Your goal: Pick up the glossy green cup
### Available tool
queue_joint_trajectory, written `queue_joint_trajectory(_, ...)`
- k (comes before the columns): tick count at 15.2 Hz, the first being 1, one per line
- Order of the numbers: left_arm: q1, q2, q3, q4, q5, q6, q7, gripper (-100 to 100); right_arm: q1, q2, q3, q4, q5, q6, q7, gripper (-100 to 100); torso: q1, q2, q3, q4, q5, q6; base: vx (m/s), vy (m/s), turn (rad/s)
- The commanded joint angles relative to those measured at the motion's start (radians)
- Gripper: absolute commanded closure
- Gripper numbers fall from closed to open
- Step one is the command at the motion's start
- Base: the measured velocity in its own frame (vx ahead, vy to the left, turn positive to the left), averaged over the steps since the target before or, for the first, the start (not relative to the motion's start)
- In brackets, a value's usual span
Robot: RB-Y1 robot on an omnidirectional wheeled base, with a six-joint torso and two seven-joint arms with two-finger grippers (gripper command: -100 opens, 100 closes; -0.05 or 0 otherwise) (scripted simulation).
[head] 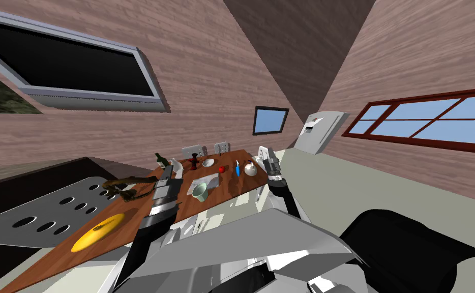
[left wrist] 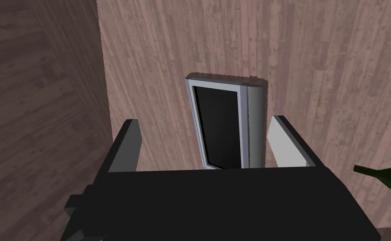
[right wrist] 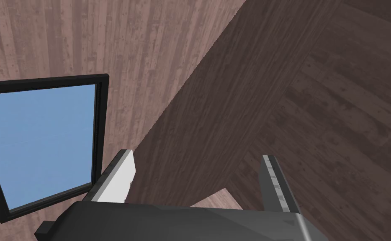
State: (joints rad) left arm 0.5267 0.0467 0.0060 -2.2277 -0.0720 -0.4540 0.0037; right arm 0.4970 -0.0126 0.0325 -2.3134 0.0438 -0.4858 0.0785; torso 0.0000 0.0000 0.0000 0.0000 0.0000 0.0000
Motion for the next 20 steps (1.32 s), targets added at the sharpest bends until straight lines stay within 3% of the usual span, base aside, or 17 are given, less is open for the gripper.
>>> queue_joint_trajectory(1, -0.003, 0.042, -0.001, 0.007, 0.015, 0.021, 0.016, -100, 0.000, 0.000, 0.000, 0.000, 0.000, 0.000, 0.000, 0, 0.000, 0.000, 0.000, 0.000, 0.000, 0.000, 0.000, -0.006, -0.034)
queue_joint_trajectory(7, -0.015, 0.157, -0.006, 0.038, 0.085, 0.123, 0.091, -100, 0.000, 0.000, 0.000, 0.000, 0.000, 0.000, 0.000, 0, -0.001, 0.000, 0.000, 0.000, 0.000, 0.000, -0.003, -0.015, -0.055)
queue_joint_trajectory(8, -0.015, 0.157, -0.006, 0.038, 0.085, 0.123, 0.091, -100, 0.000, 0.000, 0.000, 0.000, 0.000, 0.000, 0.000, 0, -0.001, 0.000, 0.000, 0.000, 0.000, 0.000, -0.004, -0.015, -0.057)
queue_joint_trajectory(10, -0.022, 0.211, -0.009, 0.057, 0.127, 0.176, 0.135, -100, 0.000, 0.000, 0.000, 0.000, 0.000, 0.000, 0.000, 0, -0.001, 0.000, 0.000, 0.000, 0.000, 0.000, -0.004, -0.020, -0.063)
queue_joint_trajectory(15, -0.031, 0.269, -0.013, 0.078, 0.174, 0.252, 0.185, -100, 0.000, 0.000, 0.000, 0.000, 0.000, 0.000, 0.000, 0, -0.001, 0.000, 0.000, 0.000, 0.000, 0.000, -0.004, -0.020, -0.059)
queue_joint_trajectory(18, -0.040, 0.328, -0.016, 0.102, 0.227, 0.317, 0.241, -100, 0.000, 0.000, 0.000, 0.000, 0.000, 0.000, 0.000, 0, -0.001, 0.000, 0.000, 0.000, 0.000, 0.000, -0.005, -0.022, -0.067)
queue_joint_trajectory(19, -0.040, 0.328, -0.016, 0.102, 0.227, 0.328, 0.241, -100, 0.000, 0.000, 0.000, 0.000, 0.000, 0.000, 0.000, 0, -0.001, 0.000, 0.000, 0.000, 0.000, 0.000, -0.004, -0.021, -0.062)
queue_joint_trajectory(20, -0.045, 0.359, -0.018, 0.115, 0.255, 0.358, 0.271, -100, 0.000, 0.000, 0.000, 0.000, 0.000, 0.000, 0.000, 0, -0.001, 0.000, 0.000, 0.000, 0.000, 0.000, -0.002, -0.022, -0.065)
